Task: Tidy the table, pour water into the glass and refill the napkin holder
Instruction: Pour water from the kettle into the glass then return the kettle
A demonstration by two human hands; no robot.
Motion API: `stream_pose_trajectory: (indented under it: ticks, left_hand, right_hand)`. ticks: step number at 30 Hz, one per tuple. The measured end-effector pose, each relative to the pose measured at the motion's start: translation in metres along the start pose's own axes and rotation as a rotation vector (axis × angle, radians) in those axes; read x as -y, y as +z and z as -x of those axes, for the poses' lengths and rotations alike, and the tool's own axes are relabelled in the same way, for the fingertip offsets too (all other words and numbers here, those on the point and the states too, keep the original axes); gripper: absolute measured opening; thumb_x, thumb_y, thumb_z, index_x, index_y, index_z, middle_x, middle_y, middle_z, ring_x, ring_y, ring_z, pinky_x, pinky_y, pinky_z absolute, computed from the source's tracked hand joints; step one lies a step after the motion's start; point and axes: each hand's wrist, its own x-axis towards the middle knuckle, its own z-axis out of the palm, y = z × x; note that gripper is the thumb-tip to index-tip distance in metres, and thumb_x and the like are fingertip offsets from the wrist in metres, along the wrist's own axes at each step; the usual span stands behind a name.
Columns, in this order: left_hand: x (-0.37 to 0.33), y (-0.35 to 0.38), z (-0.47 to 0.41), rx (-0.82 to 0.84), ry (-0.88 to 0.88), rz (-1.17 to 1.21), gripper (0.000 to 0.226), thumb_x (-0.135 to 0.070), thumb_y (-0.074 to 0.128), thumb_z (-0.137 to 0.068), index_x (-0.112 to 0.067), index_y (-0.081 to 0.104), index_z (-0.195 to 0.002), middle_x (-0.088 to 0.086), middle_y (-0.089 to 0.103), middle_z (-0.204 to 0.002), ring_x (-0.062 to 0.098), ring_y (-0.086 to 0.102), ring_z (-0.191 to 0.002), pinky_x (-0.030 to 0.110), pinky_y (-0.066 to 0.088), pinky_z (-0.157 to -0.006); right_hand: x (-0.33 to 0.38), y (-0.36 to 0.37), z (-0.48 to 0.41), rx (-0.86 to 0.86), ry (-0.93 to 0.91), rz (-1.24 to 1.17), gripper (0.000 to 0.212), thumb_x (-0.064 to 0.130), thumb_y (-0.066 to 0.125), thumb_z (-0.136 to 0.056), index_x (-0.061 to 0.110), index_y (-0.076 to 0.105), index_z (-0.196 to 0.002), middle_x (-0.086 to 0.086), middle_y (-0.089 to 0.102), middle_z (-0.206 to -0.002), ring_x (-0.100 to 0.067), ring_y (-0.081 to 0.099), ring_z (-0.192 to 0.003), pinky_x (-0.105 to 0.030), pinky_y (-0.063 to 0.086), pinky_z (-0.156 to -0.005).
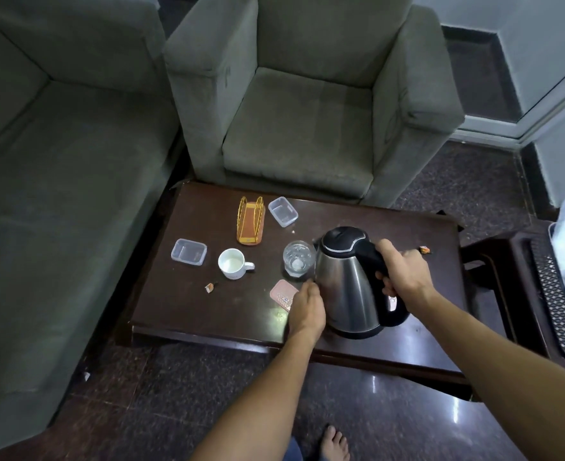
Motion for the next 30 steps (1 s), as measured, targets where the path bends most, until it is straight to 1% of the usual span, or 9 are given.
stream_pose_trajectory:
  ticks: [3, 6, 10, 13, 17, 20, 24, 27, 30]
  left_hand:
    - [-0.025, 0.004, 0.008, -0.044, 0.041, 0.03, 0.043, -0.028, 0.033, -0.106, -0.027, 0.059, -0.14, 0.002, 0.059, -0.145, 0.027, 0.051, -0.135, 0.032, 0.035, -0.108]
    - [-0.058, 0.006, 0.019, -0.041, 0.088, 0.01, 0.046, -0.032, 0.031, -0.106, -0.031, 0.053, -0.147, -0.003, 0.052, -0.153, 0.025, 0.046, -0.142, 0.032, 0.032, -0.111]
    - [-0.099, 0.014, 0.033, -0.001, 0.16, -0.004, 0.043, -0.032, 0.032, -0.107, -0.025, 0.061, -0.139, 0.002, 0.058, -0.147, 0.028, 0.05, -0.138, 0.035, 0.035, -0.109]
    - [-0.123, 0.024, 0.048, 0.028, 0.191, -0.032, 0.043, -0.029, 0.035, -0.106, -0.02, 0.063, -0.137, 0.006, 0.059, -0.146, 0.029, 0.051, -0.137, 0.037, 0.037, -0.114]
    - [-0.157, 0.04, 0.069, 0.061, 0.259, -0.104, 0.042, -0.029, 0.037, -0.104, -0.021, 0.067, -0.133, 0.006, 0.063, -0.142, 0.03, 0.055, -0.132, 0.041, 0.04, -0.113]
    - [-0.184, 0.052, 0.085, 0.098, 0.292, -0.145, 0.042, -0.031, 0.038, -0.103, -0.021, 0.068, -0.131, 0.004, 0.065, -0.139, 0.03, 0.056, -0.131, 0.042, 0.04, -0.114]
    - [-0.217, 0.069, 0.103, 0.141, 0.351, -0.174, 0.039, -0.027, 0.038, -0.104, -0.012, 0.071, -0.121, 0.011, 0.069, -0.131, 0.034, 0.058, -0.124, 0.041, 0.043, -0.109]
    - [-0.233, 0.078, 0.116, 0.165, 0.39, -0.197, 0.035, -0.022, 0.038, -0.104, -0.007, 0.069, -0.105, 0.018, 0.069, -0.123, 0.037, 0.059, -0.117, 0.04, 0.044, -0.099]
    - [-0.243, 0.087, 0.125, 0.166, 0.409, -0.212, 0.032, -0.024, 0.039, -0.103, -0.012, 0.06, -0.081, 0.021, 0.07, -0.118, 0.04, 0.06, -0.112, 0.043, 0.045, -0.097]
  right_hand:
    - [-0.003, -0.013, 0.008, 0.008, -0.045, -0.066, 0.052, 0.056, 0.057, -0.075, 0.01, 0.056, -0.05, -0.008, 0.062, -0.051, -0.022, 0.048, -0.04, -0.036, 0.046, -0.054]
    - [-0.002, -0.031, 0.021, -0.011, -0.088, -0.106, 0.05, 0.052, 0.056, -0.077, 0.008, 0.055, -0.051, -0.006, 0.058, -0.047, -0.022, 0.047, -0.04, -0.032, 0.043, -0.048]
    - [0.002, -0.061, 0.037, -0.054, -0.11, -0.196, 0.049, 0.048, 0.057, -0.077, 0.003, 0.057, -0.059, -0.004, 0.054, -0.043, -0.022, 0.045, -0.04, -0.027, 0.04, -0.043]
    - [0.003, -0.087, 0.047, -0.09, -0.135, -0.261, 0.05, 0.05, 0.058, -0.074, 0.004, 0.056, -0.055, -0.007, 0.053, -0.044, -0.021, 0.045, -0.04, -0.029, 0.039, -0.042]
    - [0.002, -0.126, 0.059, -0.148, -0.196, -0.313, 0.049, 0.049, 0.058, -0.074, 0.012, 0.055, -0.043, -0.011, 0.049, -0.043, -0.021, 0.043, -0.04, -0.03, 0.036, -0.045]
    - [0.004, -0.157, 0.067, -0.182, -0.223, -0.384, 0.049, 0.047, 0.059, -0.074, 0.005, 0.058, -0.05, -0.015, 0.047, -0.045, -0.021, 0.04, -0.042, -0.031, 0.034, -0.048]
    - [0.013, -0.194, 0.076, -0.265, -0.249, -0.401, 0.048, 0.046, 0.058, -0.075, 0.005, 0.055, -0.049, -0.016, 0.049, -0.045, -0.023, 0.043, -0.043, -0.028, 0.034, -0.045]
    - [0.02, -0.213, 0.085, -0.314, -0.271, -0.407, 0.048, 0.046, 0.056, -0.075, 0.013, 0.052, -0.04, -0.011, 0.048, -0.04, -0.02, 0.044, -0.037, -0.023, 0.035, -0.04]
    - [0.024, -0.228, 0.093, -0.354, -0.278, -0.403, 0.05, 0.046, 0.056, -0.073, 0.016, 0.05, -0.034, -0.004, 0.047, -0.036, -0.014, 0.042, -0.032, -0.022, 0.034, -0.033]
